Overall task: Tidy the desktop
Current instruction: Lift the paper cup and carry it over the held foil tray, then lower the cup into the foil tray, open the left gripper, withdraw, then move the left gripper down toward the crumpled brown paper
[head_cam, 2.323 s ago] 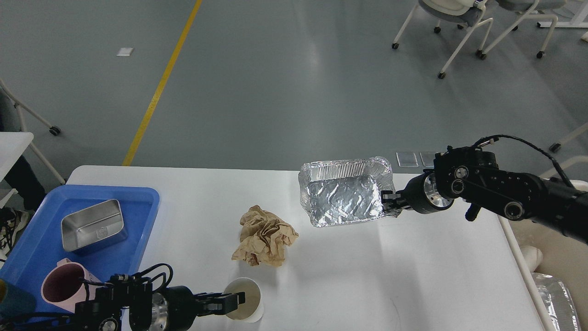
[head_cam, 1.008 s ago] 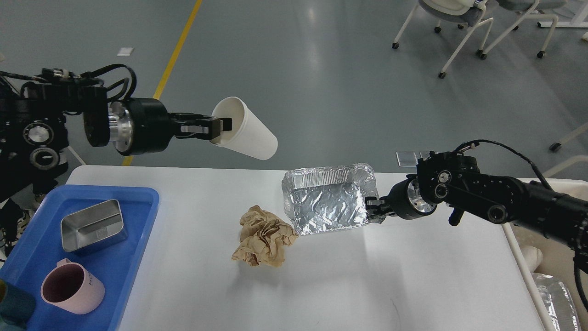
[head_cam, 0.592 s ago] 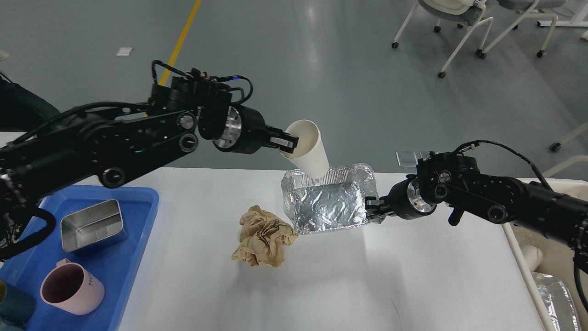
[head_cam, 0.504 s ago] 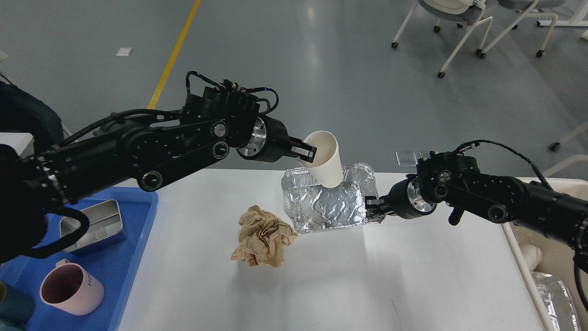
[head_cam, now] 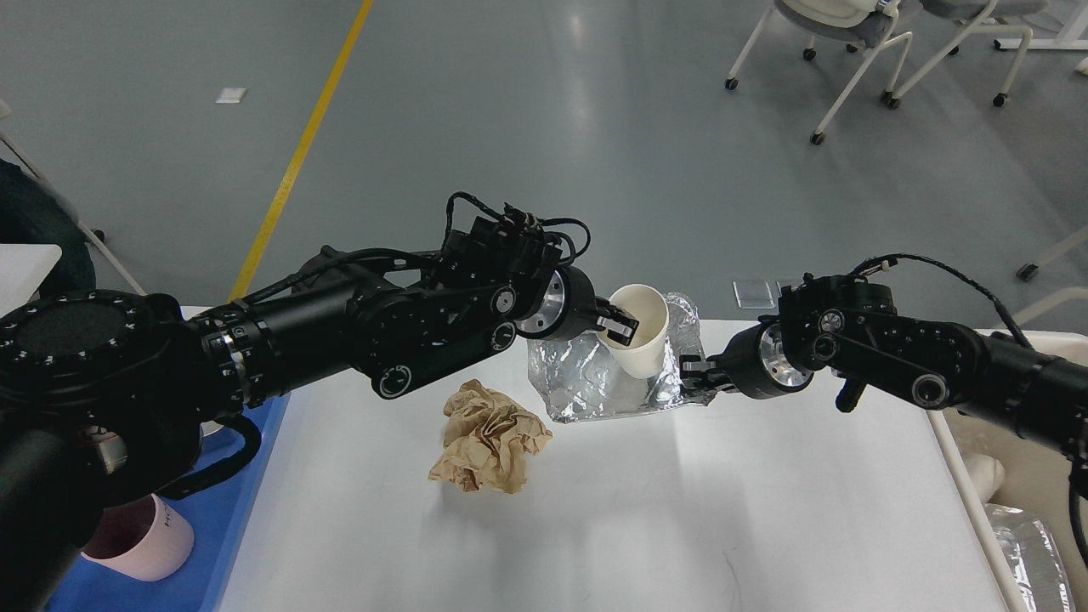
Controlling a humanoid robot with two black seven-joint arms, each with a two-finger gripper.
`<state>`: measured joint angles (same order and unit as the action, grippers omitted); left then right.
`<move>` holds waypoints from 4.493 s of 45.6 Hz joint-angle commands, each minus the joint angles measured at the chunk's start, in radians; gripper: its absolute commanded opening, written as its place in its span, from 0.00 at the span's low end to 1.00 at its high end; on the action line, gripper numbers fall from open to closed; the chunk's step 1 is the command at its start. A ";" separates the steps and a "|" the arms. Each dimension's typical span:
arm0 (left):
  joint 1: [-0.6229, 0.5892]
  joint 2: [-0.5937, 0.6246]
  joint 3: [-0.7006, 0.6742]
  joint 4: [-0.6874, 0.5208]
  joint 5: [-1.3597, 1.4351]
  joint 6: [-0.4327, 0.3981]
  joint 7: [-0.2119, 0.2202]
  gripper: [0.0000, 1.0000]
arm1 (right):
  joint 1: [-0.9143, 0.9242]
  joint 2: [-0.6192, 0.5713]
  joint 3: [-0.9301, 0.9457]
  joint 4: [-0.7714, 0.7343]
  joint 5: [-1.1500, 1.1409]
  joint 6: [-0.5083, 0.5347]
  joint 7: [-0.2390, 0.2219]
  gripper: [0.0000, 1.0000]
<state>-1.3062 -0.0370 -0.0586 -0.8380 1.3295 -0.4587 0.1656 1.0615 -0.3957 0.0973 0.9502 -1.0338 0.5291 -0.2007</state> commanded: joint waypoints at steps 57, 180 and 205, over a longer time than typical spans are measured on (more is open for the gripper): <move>0.012 -0.047 0.000 0.048 -0.007 0.075 -0.014 0.96 | -0.003 0.005 0.004 0.001 0.000 -0.001 0.000 0.00; -0.101 0.959 -0.004 -0.746 -0.154 0.060 0.063 0.97 | -0.063 -0.034 0.010 -0.004 0.001 -0.012 0.000 0.00; 0.392 1.442 -0.006 -0.923 -0.154 0.379 0.014 0.97 | -0.067 -0.025 0.012 -0.002 0.001 -0.023 -0.002 0.00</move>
<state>-1.0130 1.3878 -0.0664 -1.7346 1.1753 -0.1452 0.1830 0.9940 -0.4214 0.1083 0.9482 -1.0324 0.5062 -0.2025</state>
